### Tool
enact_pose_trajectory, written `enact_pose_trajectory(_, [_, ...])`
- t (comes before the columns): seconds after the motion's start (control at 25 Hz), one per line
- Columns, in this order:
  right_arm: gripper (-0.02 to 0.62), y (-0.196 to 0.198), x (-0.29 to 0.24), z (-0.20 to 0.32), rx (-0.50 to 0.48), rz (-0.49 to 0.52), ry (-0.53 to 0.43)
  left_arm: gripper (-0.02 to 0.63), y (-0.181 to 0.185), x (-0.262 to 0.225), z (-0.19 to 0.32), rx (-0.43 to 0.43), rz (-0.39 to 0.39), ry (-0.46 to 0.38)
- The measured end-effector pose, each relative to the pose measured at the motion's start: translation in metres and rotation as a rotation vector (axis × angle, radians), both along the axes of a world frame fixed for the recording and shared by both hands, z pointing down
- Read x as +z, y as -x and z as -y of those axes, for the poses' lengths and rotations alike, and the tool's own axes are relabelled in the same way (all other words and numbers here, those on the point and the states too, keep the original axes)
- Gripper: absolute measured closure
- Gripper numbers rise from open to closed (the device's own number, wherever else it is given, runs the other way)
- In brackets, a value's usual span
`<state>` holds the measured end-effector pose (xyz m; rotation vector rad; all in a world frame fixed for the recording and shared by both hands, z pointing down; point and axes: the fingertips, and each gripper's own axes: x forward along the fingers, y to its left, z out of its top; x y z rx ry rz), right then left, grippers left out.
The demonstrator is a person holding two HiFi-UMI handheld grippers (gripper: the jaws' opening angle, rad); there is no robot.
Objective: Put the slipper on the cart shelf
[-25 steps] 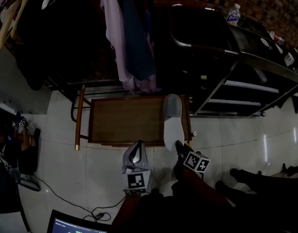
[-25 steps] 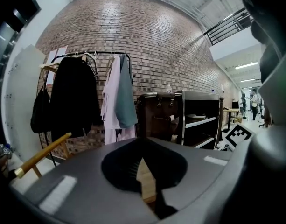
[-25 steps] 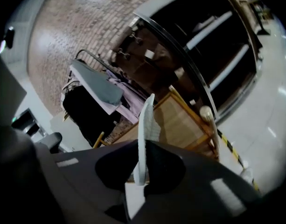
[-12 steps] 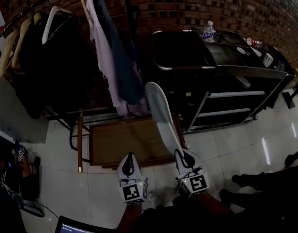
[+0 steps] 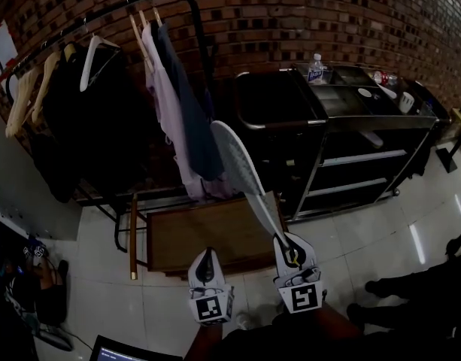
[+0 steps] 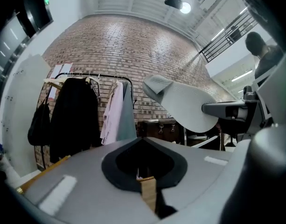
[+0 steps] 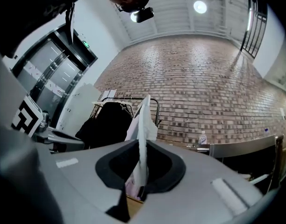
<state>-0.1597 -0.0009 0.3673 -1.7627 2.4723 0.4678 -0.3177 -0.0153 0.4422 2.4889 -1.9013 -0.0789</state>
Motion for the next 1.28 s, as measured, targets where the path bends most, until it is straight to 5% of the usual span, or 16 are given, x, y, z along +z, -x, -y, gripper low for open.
enact_pose_trajectory(0.32, [0.557, 0.005, 0.0, -0.005, 0.009, -0.028, -0.009, 0.591, 0.004, -0.023, 0.001, 0.009, 0.028, -0.071])
enact_pose_trajectory(0.72, [0.556, -0.011, 0.009, -0.008, 0.047, -0.059, 0.026, 0.591, -0.009, -0.021, 0.002, 0.056, 0.04, -0.043])
enact_pose_trajectory(1.28, [0.555, -0.12, 0.025, 0.007, 0.115, -0.126, 0.112, 0.591, -0.101, -0.011, 0.029, 0.064, 0.026, 0.006])
